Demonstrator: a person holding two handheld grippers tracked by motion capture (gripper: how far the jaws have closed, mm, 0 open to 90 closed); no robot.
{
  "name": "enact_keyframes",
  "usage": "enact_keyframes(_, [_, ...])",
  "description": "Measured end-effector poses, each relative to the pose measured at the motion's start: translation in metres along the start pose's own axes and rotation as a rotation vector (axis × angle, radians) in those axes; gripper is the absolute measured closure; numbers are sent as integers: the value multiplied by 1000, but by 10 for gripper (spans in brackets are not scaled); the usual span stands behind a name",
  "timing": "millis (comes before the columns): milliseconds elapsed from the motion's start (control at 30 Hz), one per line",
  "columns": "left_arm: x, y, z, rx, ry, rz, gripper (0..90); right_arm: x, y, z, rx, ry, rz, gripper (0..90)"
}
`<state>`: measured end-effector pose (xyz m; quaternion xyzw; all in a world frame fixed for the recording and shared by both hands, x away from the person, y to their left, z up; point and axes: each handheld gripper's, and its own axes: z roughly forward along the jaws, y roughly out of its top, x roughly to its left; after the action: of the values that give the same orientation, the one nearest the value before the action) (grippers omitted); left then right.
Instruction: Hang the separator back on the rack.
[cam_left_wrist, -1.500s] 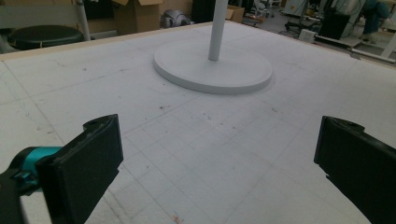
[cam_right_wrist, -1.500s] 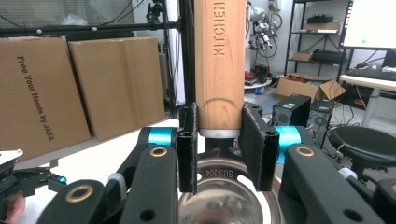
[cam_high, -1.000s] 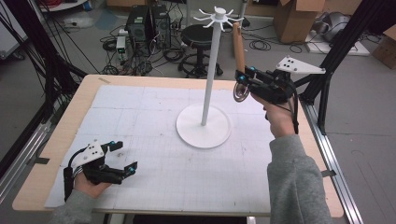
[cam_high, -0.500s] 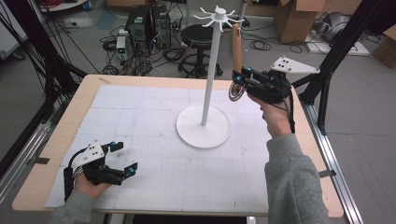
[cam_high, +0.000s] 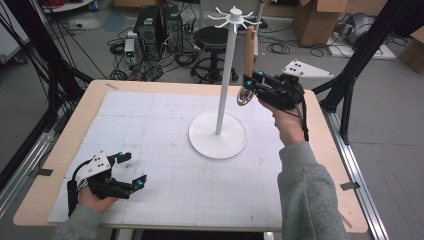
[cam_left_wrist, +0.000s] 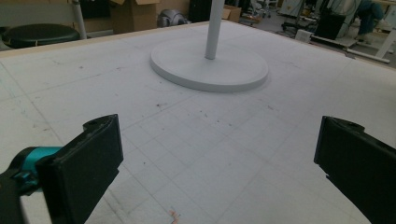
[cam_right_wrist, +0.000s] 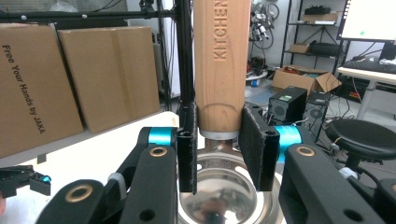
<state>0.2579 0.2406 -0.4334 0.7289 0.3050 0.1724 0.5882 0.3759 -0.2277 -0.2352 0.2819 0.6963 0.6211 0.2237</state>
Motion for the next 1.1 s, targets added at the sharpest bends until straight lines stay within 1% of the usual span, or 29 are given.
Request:
enact_keyframes(33, [1,0,0,2,2,6,17,0,0,0,-1,1,1,694])
enact_keyframes(133, [1,0,0,3,4,4,17,1,-1,2,-8,-10,2,681])
enact_keyframes(233, [1,0,0,0,9,9,17,2,-3,3,-10,-18,9,590])
enact_keyframes(300, [1,0,0,-1,9,9,17,1,-5,2,-14,-23,13,567])
enact_keyframes(400, [1,0,-1,4,10,7,17,-1,-9,0,-31,-36,16,502])
enact_keyframes(533, [1,-1,0,5,13,9,17,-4,-15,-5,-26,-37,21,422])
enact_keyframes(700, [1,-1,0,8,14,10,17,-5,-18,-12,-23,-30,2,330])
enact_keyframes(767, [1,-1,0,5,15,9,17,-4,-18,-14,-27,-32,-16,303])
enact_keyframes(933, [1,-1,0,6,15,5,17,-4,-18,-21,-19,-13,-34,228])
enact_keyframes(1033, [1,-1,0,9,16,5,17,-4,-20,-24,-17,-9,-48,176])
enact_keyframes(1100, [0,-1,1,16,16,2,17,-3,-21,-28,-28,-14,-65,155])
